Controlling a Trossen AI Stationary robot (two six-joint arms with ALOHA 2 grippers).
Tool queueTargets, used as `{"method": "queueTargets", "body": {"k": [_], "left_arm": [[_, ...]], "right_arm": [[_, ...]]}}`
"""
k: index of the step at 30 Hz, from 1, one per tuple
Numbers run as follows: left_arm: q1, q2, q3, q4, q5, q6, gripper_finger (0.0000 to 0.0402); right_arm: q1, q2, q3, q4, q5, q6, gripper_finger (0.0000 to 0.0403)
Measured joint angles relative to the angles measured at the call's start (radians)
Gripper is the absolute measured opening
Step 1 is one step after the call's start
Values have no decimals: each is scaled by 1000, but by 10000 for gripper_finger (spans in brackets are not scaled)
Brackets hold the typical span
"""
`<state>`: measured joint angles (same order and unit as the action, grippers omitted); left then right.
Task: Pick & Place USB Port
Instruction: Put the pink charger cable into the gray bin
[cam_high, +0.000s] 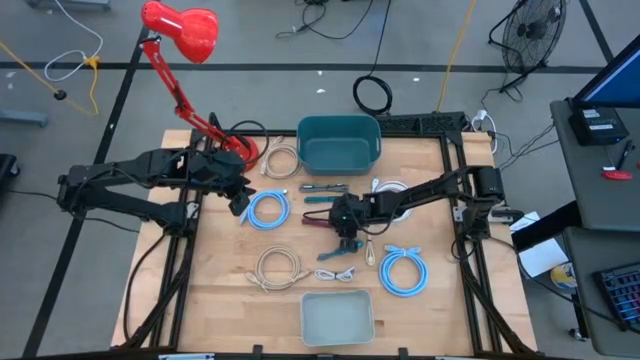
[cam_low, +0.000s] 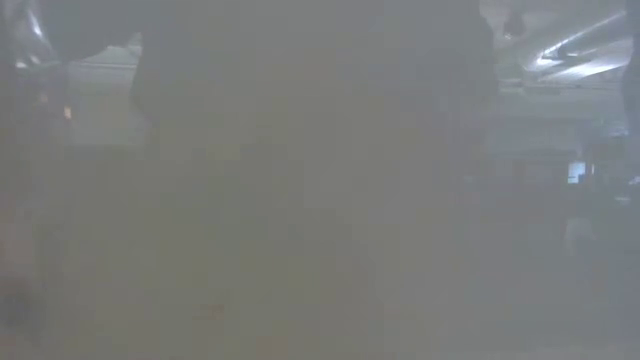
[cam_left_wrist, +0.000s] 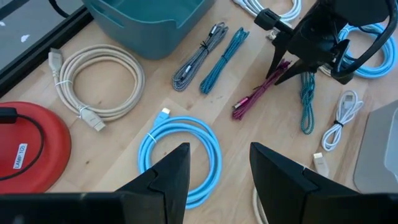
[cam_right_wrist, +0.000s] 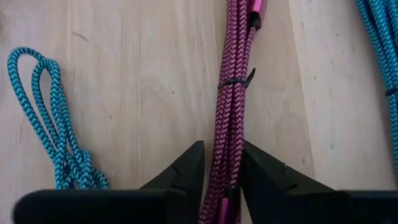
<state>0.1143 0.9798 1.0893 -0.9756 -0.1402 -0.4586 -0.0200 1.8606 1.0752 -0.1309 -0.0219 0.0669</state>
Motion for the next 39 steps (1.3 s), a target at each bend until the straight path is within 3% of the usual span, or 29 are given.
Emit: {"method": "queueTargets", "body": {"k": [8,14,26,34,39], "left_arm": [[0,0,0,0,-12,-16,170],[0,0,0,18,-19,-22,170],[0,1,-2,150,-62,-37,170],[0,1,-137,328,-35,-73,170],[0,2,-311,668,44,-141,170]], "right_arm": [[0,0,0,10,-4,47,27],[0,-10,0,43,-9,126,37],[0,-247,41,117,-6,132,25],[-3,-459,43,191,61,161,40],[-3,-549,42,192,81,165,28]]}}
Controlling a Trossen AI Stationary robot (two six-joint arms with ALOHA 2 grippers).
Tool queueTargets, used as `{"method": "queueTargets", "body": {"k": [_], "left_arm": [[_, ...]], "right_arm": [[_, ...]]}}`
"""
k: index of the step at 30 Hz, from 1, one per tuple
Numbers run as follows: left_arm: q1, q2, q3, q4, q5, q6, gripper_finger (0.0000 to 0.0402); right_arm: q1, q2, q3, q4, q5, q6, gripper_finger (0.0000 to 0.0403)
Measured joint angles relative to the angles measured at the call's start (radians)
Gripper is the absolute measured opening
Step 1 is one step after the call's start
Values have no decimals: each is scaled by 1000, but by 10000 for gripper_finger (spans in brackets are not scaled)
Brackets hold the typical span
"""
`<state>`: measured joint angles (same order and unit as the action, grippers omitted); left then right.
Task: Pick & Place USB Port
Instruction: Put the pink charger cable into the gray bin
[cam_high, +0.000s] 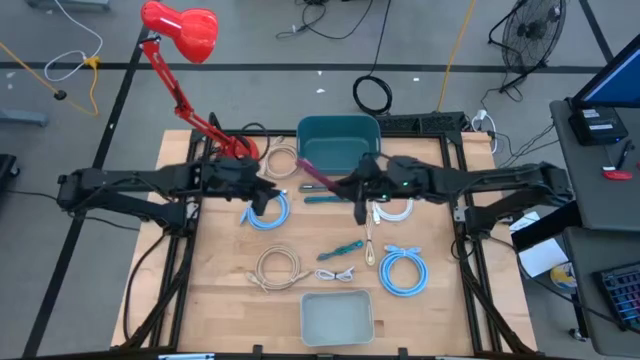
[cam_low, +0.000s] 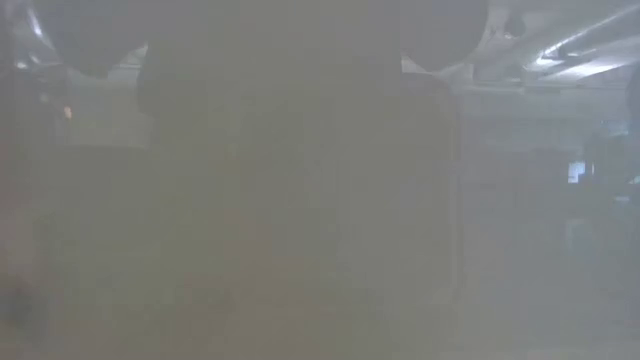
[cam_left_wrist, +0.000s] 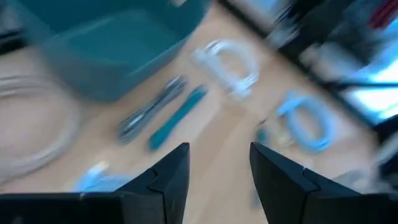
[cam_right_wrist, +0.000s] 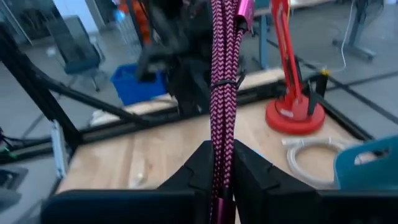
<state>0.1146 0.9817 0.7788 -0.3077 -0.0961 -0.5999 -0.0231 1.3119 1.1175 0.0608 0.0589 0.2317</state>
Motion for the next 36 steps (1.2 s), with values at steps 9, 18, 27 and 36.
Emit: {"method": "queueTargets", "body": {"k": [9,18,27,36], "left_arm": [[14,106,-186,813,37,-15,170],[19,238,0,842,139,24,170],[22,263,89,774,185,71,170],[22,263,89,781,185,63,170]], "right_arm": [[0,-29,0,0,-2,40,35],[5,-19,0,37,-7,49,26],[5,-19,0,35,-5,48,33],[5,-10,0,40,-3,45,33]]}}
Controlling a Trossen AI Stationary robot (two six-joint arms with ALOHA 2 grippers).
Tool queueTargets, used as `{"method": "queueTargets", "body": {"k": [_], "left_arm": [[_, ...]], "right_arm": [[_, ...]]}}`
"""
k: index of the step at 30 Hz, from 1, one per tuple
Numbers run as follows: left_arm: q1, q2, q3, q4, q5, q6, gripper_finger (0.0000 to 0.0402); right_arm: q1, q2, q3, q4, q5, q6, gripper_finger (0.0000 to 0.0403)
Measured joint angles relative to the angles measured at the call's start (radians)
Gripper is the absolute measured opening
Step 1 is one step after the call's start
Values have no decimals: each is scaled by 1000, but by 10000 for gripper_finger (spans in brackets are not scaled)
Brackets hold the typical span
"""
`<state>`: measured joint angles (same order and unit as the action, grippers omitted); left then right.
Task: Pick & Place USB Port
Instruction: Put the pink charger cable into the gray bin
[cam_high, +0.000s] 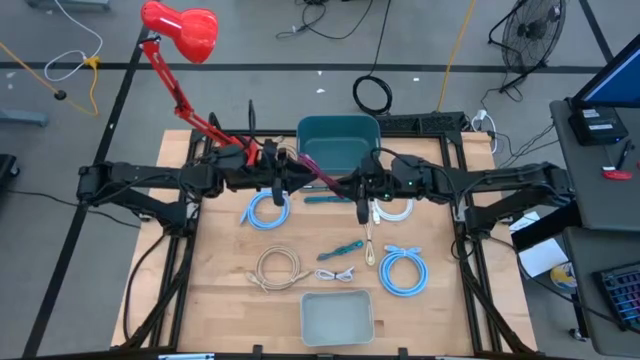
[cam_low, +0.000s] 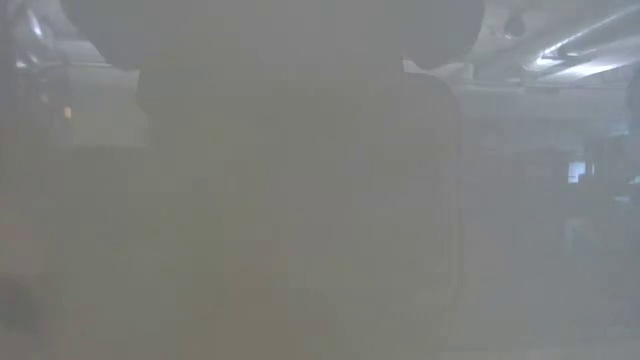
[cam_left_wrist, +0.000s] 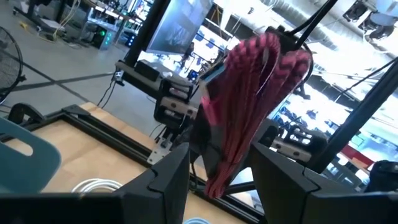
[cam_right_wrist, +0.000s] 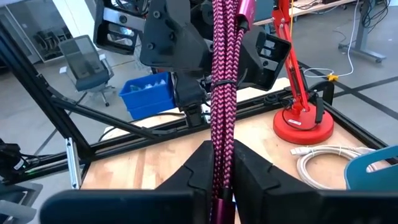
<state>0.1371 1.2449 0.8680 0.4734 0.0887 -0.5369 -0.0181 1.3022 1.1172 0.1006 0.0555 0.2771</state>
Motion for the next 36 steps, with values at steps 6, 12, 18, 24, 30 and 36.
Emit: {"method": "queueTargets", "body": {"k": [6,12,18,24,30,36], "left_arm": [[0,0,0,26,0,-13,170],[0,0,0,19,1,-22,159],[0,0,0,17,42,-21,81],[1,0,0,17,61,-7,14],[23,0,0,19,120,-50,24],[63,-19,-1,-39,370,-75,14]], "right_arm": [[0,30,2,20,0,3,33],[0,36,1,24,-3,7,31],[0,42,0,53,-1,7,35],[0,40,0,53,-5,7,30],[0,40,0,71,-8,-31,52],[9,-34,0,106,-2,-30,92]]}}
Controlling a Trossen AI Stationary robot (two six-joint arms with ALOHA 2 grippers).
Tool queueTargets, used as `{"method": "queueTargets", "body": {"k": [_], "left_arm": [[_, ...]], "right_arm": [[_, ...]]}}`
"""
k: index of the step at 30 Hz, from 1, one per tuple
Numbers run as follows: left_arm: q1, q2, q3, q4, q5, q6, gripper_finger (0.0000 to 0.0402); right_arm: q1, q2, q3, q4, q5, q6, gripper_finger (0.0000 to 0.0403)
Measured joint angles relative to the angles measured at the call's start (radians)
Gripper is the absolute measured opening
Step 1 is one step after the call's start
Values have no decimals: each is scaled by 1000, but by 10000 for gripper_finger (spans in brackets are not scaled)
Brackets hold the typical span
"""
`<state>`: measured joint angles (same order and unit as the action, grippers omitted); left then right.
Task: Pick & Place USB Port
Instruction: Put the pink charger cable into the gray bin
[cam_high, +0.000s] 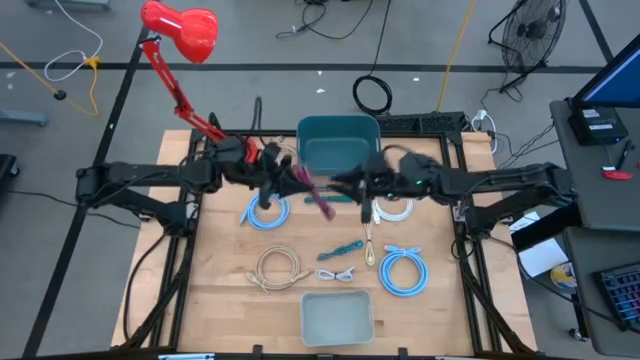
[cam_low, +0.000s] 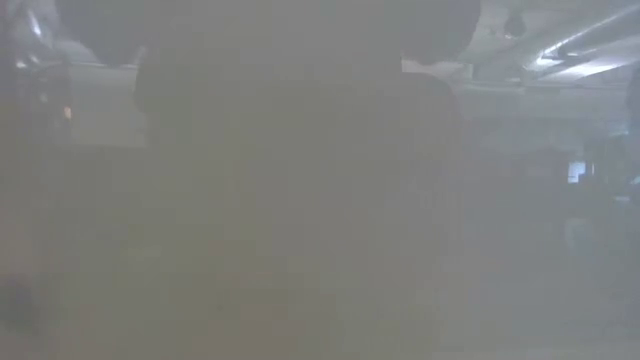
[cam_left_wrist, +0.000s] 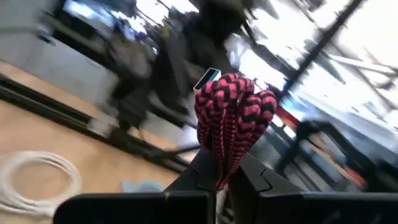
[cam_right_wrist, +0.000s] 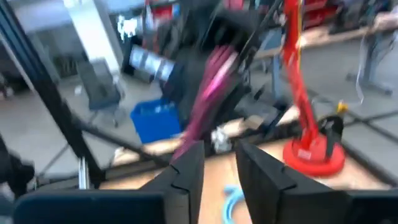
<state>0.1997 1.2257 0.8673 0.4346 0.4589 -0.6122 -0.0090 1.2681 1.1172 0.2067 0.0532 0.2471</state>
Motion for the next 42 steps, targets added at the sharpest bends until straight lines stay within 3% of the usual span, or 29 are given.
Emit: {"method": "queueTargets", "body": {"k": [8,12,21,25,31,36,42], "left_arm": [[-14,-24,0,-190,147,6,14],[-83,-22,0,-285,145,14,14],[-297,-6,0,-328,-171,-64,14],[-392,46,66,-342,-313,-101,14],[-499,242,324,-401,-468,-89,14],[-563,453,667,-540,-595,5,14],[-670,625,1068,-603,-824,202,14]], "right_arm": [[0,-144,0,-33,-1,3,131],[0,-215,1,-100,0,30,134],[0,-374,0,-382,-3,118,128],[15,-431,0,-500,-5,138,129],[65,-491,0,-618,-21,164,130],[107,-531,0,-699,-72,183,130],[147,-575,0,-794,-85,199,130]]}}
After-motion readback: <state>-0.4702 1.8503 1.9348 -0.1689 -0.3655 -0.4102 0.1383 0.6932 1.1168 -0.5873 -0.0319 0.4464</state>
